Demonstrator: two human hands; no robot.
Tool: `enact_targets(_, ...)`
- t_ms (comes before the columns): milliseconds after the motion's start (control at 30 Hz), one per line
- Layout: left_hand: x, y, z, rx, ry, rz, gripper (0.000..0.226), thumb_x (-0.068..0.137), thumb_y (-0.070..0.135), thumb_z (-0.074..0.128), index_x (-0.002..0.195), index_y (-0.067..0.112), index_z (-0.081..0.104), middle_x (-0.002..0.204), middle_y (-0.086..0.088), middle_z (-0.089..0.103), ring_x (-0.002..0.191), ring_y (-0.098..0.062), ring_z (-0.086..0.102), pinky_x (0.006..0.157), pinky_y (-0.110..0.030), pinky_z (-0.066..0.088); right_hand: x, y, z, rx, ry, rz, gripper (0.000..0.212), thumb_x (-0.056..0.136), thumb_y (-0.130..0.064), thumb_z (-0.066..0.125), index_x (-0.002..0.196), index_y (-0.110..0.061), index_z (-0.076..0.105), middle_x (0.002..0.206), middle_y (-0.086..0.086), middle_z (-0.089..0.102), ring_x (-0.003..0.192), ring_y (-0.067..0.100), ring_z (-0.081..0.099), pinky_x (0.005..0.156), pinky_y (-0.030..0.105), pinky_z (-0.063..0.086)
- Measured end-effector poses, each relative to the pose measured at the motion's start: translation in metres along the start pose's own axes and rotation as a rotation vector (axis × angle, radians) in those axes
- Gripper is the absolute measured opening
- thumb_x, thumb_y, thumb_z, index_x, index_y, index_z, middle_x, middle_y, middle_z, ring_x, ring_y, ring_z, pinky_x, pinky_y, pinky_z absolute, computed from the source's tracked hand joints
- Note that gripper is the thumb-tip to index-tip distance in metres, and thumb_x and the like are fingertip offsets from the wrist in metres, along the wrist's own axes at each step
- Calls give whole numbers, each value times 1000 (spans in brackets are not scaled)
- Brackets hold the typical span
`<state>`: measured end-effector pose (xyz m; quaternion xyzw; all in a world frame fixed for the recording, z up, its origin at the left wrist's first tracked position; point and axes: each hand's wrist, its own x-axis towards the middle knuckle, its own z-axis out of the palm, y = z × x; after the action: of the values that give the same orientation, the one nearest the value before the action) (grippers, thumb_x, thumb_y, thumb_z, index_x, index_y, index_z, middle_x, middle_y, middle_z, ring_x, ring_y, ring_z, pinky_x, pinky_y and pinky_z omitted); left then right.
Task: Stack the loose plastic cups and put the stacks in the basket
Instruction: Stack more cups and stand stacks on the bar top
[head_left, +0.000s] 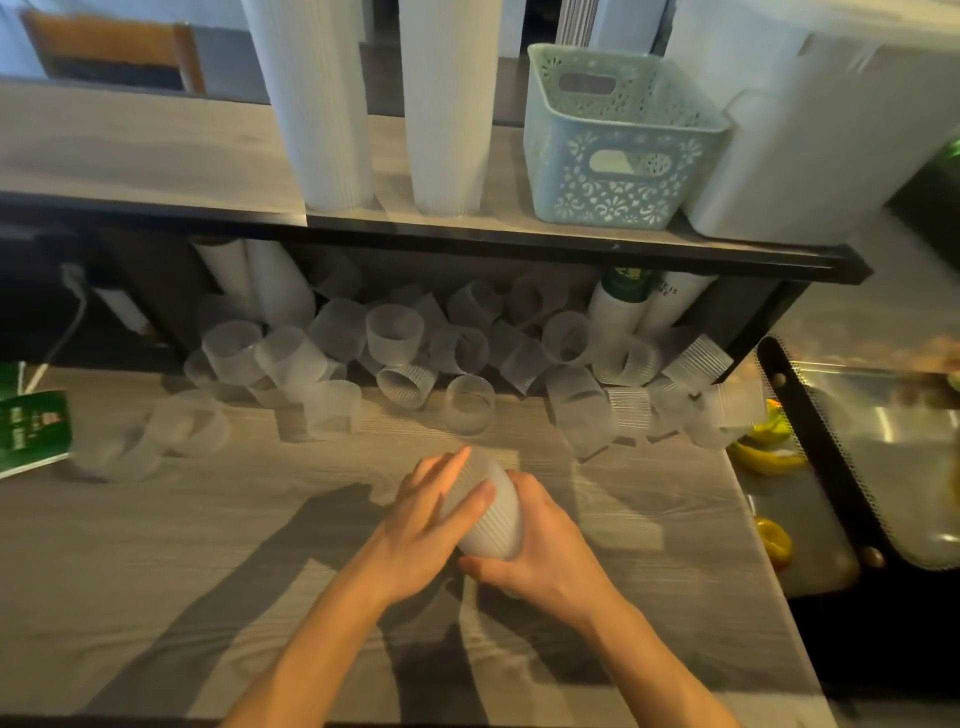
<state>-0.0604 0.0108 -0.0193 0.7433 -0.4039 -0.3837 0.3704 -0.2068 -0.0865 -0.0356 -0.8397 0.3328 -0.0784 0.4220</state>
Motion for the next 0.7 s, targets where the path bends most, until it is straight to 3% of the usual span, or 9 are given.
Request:
enact_targets(100,7,-1,4,-24,-77,-24,102,67,90,30,151,32,31,152,22,26,141,2,23,112,-20,17,-4,15,-1,-20,-16,34,84,63,-58,80,130,-30,38,120,-11,55,106,10,57,88,33,49)
enact_targets(167,25,-1,4,-86,24,-56,94,71,87,41,146,30,40,147,16,37,134,-2,36,108,-22,26,-7,23,-2,-6,1,71,88,63,-58,81,134,-29,38,123,-11,54,109,9,55,90,31,47)
enact_targets(267,70,-8,-1,-9,271,-118,71,86,66,55,143,25,43,139,5,50,122,-15,52,102,-37,42,-7,31,-5,15,47,124,90,64,-51,86,136,-25,39,124,-8,52,111,9,52,88,24,43)
enact_targets(367,116,-20,-7,91,276,-270,84,85,61,62,150,17,32,149,-6,44,133,-28,46,109,-48,40,-7,35,-13,32,91,144,91,61,-51,86,134,-21,41,120,-5,53,106,9,51,76,10,37)
enact_targets(467,143,-31,-6,159,241,-373,100,81,59,68,155,13,20,159,-13,27,143,-35,32,114,-51,32,-7,41,-23,86,151,177,85,64,-42,90,131,-20,42,117,-4,56,104,11,53,79,19,42)
enact_targets(533,154,-35,0,179,234,-391,106,78,57,73,154,9,18,161,-16,20,145,-36,26,116,-53,28,-6,45,-26,110,171,194,88,60,-47,89,131,-23,41,117,-5,56,105,11,54,85,26,45)
enact_targets(700,164,-28,19,158,361,-352,83,79,39,78,142,1,39,149,-19,35,139,-35,33,111,-44,32,-6,51,-25,122,199,226,88,50,-67,74,123,-35,37,116,-7,56,103,9,55,85,28,48)
